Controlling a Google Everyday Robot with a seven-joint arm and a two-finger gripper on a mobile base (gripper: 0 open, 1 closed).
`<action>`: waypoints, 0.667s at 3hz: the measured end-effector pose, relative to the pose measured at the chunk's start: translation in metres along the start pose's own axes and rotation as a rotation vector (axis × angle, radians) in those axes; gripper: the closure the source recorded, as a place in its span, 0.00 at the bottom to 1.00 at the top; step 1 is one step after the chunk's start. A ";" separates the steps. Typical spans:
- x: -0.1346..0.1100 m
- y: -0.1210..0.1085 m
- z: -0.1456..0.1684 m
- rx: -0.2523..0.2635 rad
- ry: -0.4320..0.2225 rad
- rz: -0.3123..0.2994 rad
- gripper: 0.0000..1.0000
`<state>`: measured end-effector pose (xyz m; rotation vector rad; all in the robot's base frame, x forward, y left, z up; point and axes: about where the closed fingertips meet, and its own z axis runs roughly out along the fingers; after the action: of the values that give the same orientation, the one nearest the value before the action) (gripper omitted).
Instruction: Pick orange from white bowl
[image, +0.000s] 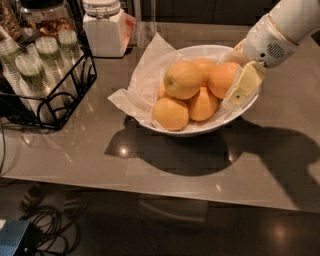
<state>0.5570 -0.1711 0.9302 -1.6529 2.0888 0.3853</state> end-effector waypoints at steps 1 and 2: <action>0.004 -0.001 0.005 -0.009 -0.001 0.013 0.29; 0.005 -0.001 0.007 -0.011 -0.001 0.017 0.52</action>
Offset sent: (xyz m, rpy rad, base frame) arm -0.0017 -0.0045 -0.0141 0.0049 0.0377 -0.0178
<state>0.5582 -0.1722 0.9221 -1.6421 2.1050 0.4036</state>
